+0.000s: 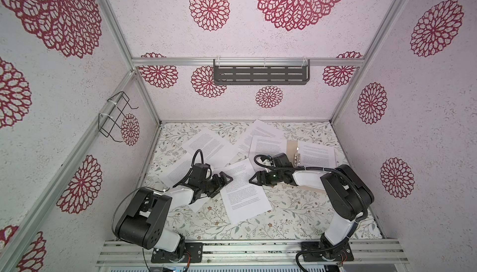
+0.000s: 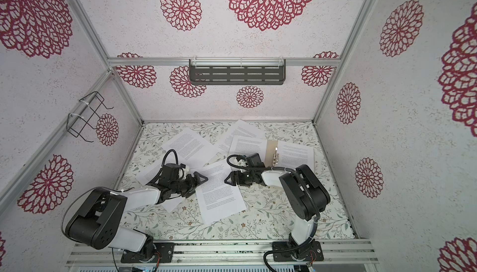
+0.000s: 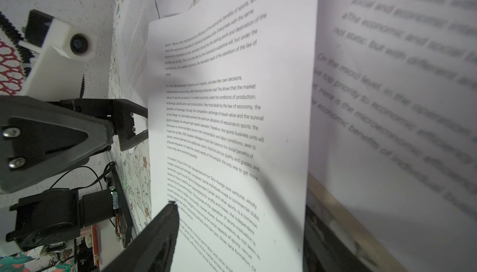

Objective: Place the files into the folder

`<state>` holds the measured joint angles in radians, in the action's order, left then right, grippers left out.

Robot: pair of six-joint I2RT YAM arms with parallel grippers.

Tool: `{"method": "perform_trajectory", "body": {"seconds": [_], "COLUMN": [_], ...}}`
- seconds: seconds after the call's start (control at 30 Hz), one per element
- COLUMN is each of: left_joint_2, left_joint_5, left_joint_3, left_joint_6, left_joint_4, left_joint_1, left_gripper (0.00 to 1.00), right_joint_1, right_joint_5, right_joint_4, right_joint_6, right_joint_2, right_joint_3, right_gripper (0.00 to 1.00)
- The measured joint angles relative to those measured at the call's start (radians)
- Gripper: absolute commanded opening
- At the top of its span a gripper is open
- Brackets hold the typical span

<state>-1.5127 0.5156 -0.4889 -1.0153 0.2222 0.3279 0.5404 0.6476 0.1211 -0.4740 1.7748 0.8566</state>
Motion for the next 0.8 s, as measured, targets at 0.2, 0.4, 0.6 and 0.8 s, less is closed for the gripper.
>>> {"method": "perform_trajectory", "body": {"seconds": [0.2, 0.4, 0.6, 0.8], "left_joint_2": [-0.044, -0.071, -0.105, -0.136], "left_joint_5": [0.014, 0.025, 0.036, 0.053], "left_joint_3": [0.006, 0.011, 0.012, 0.015], "left_joint_6": [-0.007, -0.011, -0.02, -0.031], "left_joint_4": [0.081, 0.141, 0.198, 0.254], "left_joint_1": [0.0, 0.0, 0.0, 0.0], "left_gripper": [0.9, 0.88, 0.84, 0.83], "right_joint_1": [0.0, 0.0, -0.001, -0.001], "right_joint_5": [0.037, 0.066, 0.09, 0.114], "right_joint_4": [0.038, 0.107, 0.185, 0.253], "right_joint_6": [-0.034, -0.077, -0.106, -0.13], "right_joint_2": [0.016, 0.035, 0.079, 0.109], "right_joint_3": [-0.006, -0.02, -0.021, -0.021], "right_gripper": [0.57, 0.54, 0.54, 0.51]}}
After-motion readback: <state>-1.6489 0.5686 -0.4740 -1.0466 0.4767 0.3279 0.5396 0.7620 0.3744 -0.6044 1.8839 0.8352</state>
